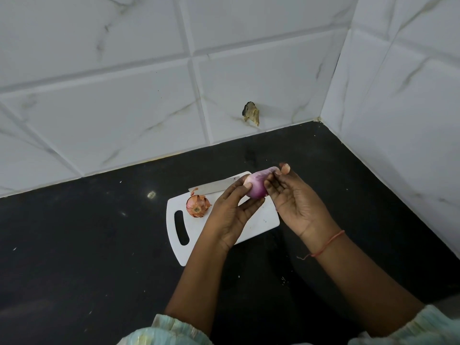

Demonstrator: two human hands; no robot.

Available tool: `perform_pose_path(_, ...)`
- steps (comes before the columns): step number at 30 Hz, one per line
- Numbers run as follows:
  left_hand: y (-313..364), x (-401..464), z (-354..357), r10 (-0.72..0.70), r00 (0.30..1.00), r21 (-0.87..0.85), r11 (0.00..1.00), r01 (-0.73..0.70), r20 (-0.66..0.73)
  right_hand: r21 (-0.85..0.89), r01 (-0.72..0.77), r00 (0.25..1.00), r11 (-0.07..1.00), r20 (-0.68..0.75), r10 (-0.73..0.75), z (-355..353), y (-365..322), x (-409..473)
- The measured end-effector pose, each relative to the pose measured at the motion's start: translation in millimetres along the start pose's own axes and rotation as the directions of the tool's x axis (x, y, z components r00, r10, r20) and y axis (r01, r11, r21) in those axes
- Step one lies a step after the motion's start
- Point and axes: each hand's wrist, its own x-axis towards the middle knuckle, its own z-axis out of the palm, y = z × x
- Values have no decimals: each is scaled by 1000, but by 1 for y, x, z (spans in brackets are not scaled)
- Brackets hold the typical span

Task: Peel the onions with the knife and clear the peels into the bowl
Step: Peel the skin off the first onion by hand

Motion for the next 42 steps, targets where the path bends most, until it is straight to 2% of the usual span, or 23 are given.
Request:
perform_pose_path(6,-1,2,2,13,1000,-22,1000,-13,22,31,32,999,999,-11,-31,-2,2,4)
perform_pose_path(8,-1,1,3,23,1000,-33,999,-22,14,-93,53,997,994,66,-47,1,0,0)
perform_pose_path(9,-1,1,3,32,999,-37,999,-32,5,-240,76,994,968,93,-55,2,-2,-2)
perform_pose_path(10,-1,1,3,44,999,-41,998,-44,-4,-440,108,993,891,99,-71,4,-3,-4)
perform_pose_path(11,-1,1,2,57,998,-42,997,-58,-10,-639,135,991,757,99,-94,4,-3,-6)
perform_pose_path(13,0,3,-1,82,997,-27,996,-83,-13,-848,191,981,495,149,-124,4,-2,-7)
perform_pose_path(14,0,4,-2,96,995,-11,995,-97,-15,-871,213,976,443,173,-129,3,-1,-7)
perform_pose_path(18,-2,5,-8,133,991,18,991,-132,-15,-882,257,959,394,183,-216,2,-2,-6)
perform_pose_path(26,0,7,-8,110,994,41,993,-109,-24,-876,240,957,418,141,-253,0,-4,-4)
perform_pose_path(32,-1,7,-3,99,995,-12,995,-100,-25,-742,177,974,647,39,-222,4,-6,-2)
perform_pose_path(36,2,7,0,90,996,-44,995,-91,-7,-523,68,993,849,-44,-107,2,-4,3)
perform_pose_path(38,3,8,-1,72,997,-79,994,-73,-18,-422,52,994,905,-61,-85,0,-5,4)
perform_pose_path(40,3,8,-3,33,998,-154,987,-40,-48,-467,76,980,881,-126,-151,-5,-8,6)
perform_pose_path(42,2,8,-5,3,998,-208,978,-16,-61,-682,105,938,724,-174,-300,-14,-12,9)
